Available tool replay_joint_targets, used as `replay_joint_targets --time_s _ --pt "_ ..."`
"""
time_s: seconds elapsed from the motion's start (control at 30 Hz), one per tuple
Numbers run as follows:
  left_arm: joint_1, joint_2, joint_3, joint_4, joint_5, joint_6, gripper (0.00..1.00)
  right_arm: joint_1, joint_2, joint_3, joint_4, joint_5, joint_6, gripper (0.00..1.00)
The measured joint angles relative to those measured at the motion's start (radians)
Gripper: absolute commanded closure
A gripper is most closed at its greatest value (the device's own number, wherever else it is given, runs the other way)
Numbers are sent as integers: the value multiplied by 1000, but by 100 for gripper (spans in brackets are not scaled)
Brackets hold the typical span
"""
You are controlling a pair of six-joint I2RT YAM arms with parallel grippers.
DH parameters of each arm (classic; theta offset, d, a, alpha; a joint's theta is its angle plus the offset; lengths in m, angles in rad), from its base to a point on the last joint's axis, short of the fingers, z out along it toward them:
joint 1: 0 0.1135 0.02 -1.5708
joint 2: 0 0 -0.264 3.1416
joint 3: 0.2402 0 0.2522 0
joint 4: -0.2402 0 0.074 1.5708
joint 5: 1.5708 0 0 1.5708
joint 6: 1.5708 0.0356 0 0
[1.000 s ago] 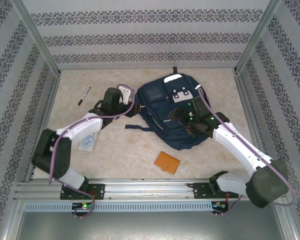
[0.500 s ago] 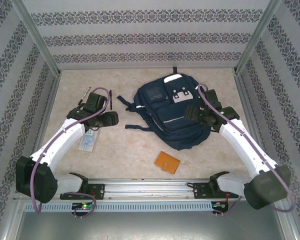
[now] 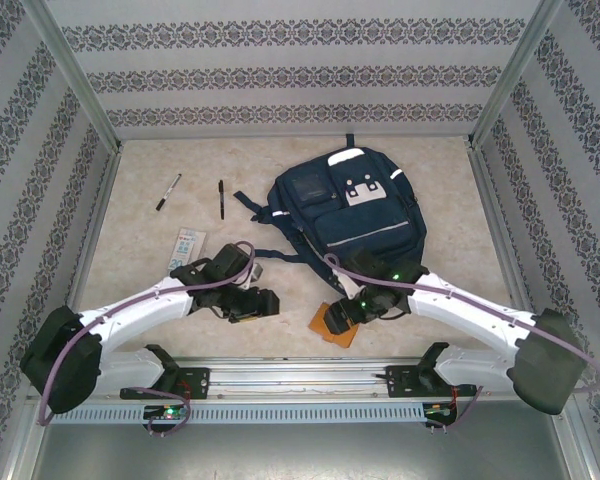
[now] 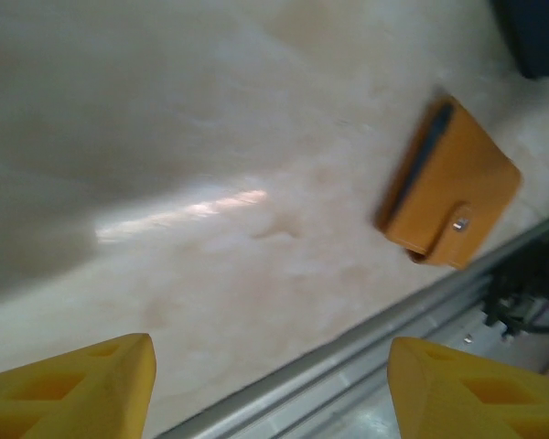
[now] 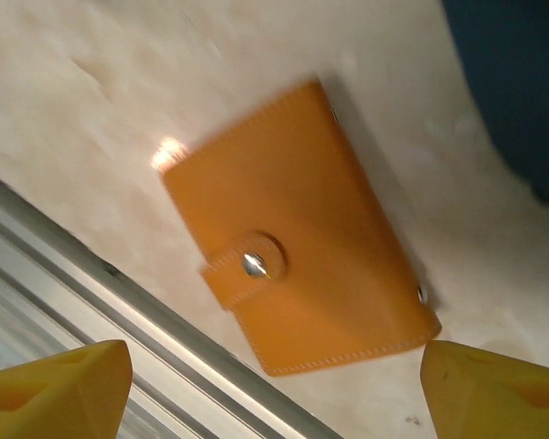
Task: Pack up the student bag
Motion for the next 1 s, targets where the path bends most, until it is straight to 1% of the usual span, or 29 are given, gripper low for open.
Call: replay_joint_targets --time_s 0.13,0.17,0.2,0.3,0.4,0.43,0.5,0.53,0.57,0.63,0.67,0.7,0.8,0.93,0.97,1.0 --pt "-34 24 -5 97 55 -18 32 -93 85 -31 32 -33 -6 16" --pt "-39 35 -6 121 69 -23 32 -116 103 -31 48 -42 -10 16" --pt "-43 42 -12 148 81 -31 32 -130 113 -31 58 -45 -15 19" --pt "-54 57 -48 243 124 -70 32 -135 139 -32 92 -87 -30 36" --pt "-66 77 -88 320 153 -113 33 -114 182 -39 148 -141 -24 52" --pt "-69 84 -98 340 159 -125 33 -99 198 -43 165 -153 -18 61" --pt "-80 90 -114 367 167 -144 33 -60 227 -46 193 -173 -2 74" --pt "-85 91 -122 381 172 -154 33 -41 238 -46 207 -180 8 80" --pt "-89 92 -132 397 176 -166 33 -24 241 -46 221 -188 20 84" --pt "-93 92 -150 420 178 -187 33 -1 241 -46 241 -196 48 95" --pt "-93 92 -160 427 178 -198 33 9 240 -45 256 -200 64 98" --pt "-93 92 -169 433 178 -205 33 16 238 -44 269 -200 79 100" --pt "-93 92 -184 433 179 -217 33 18 215 -42 320 -204 128 100" --pt "-93 69 -182 417 169 -211 32 18 141 -42 410 -227 190 100" --pt "-93 61 -182 417 161 -211 33 18 122 -42 434 -233 204 98" --pt "-93 57 -181 417 151 -211 34 18 109 -42 450 -233 211 84"
